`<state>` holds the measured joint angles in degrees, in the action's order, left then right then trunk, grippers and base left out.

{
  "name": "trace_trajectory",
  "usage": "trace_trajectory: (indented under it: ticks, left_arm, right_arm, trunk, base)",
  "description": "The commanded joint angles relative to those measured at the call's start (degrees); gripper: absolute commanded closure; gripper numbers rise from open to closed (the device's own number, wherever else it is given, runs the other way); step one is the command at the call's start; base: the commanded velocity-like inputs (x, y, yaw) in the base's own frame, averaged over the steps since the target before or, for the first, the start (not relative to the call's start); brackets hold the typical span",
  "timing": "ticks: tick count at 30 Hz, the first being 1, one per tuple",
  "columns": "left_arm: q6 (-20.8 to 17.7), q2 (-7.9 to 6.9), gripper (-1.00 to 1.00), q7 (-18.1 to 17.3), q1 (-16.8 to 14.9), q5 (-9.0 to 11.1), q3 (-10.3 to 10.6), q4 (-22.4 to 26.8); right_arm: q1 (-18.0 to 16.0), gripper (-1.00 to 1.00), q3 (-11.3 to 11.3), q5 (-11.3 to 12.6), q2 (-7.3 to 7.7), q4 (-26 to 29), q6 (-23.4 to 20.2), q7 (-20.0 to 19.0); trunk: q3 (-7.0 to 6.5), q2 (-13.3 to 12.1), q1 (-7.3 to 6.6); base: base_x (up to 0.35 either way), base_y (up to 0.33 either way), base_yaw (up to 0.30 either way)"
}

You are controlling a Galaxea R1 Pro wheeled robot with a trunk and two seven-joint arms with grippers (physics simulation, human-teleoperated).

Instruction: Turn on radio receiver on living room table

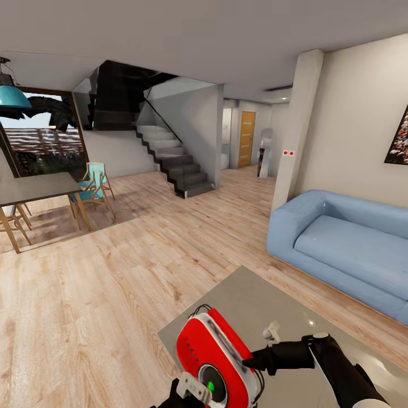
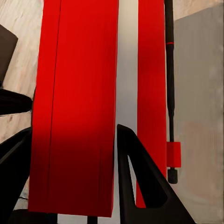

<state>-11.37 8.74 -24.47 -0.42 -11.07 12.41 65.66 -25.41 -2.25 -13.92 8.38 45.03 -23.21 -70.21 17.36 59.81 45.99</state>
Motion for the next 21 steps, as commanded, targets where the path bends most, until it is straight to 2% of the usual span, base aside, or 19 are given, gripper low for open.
trace_trajectory:
  ticks: [1, 6, 13, 18, 20, 21]
  left_arm:
    - [0.0, -0.04, 1.00, 0.0, 0.0, 0.0, 0.0, 0.0]
    - [0.1, -0.18, 1.00, 0.2, 0.0, 0.0, 0.0, 0.1]
    - [0.1, -0.35, 1.00, 2.8, 0.0, 0.0, -0.6, 0.0]
    - [0.2, -1.61, 1.00, 3.3, 0.0, 0.1, -6.0, -0.7]
    - [0.3, -2.06, 1.00, 3.4, 0.0, 0.3, -9.8, -2.2]
    - [0.3, -2.06, 1.00, 3.4, 0.0, 0.4, -12.5, -3.2]
  right_arm:
    - [0.0, 1.00, 0.0, 0.4, -0.03, 0.1, -0.3, 1.6]
    - [0.0, 1.00, 0.0, 0.4, -0.03, 0.1, 0.0, 11.4]
    - [0.0, 1.00, -0.2, 0.6, -0.03, 0.1, 0.3, 17.5]
    - [0.0, 1.00, -0.3, 0.6, -0.03, 0.1, 0.4, 18.4]
    - [0.0, 1.00, -0.4, 0.5, -0.03, 0.1, 0.4, 19.0]
    - [0.0, 1.00, -0.4, 0.5, -0.03, 0.1, 0.4, 19.3]
  trunk:
    - [0.00, 0.0, 0.00]
    - [0.00, 0.0, 0.00]
    - [0.00, 0.0, 0.00]
    - [0.00, 0.0, 0.00]
    - [0.00, 0.0, 0.00]
    - [0.00, 0.0, 0.00]
  base:
    - [0.000, 0.000, 0.000]
    - [0.000, 0.000, 0.000]
    - [0.000, 0.000, 0.000]
    - [0.000, 0.000, 0.000]
    - [0.000, 0.000, 0.000]
    - [0.000, 0.000, 0.000]
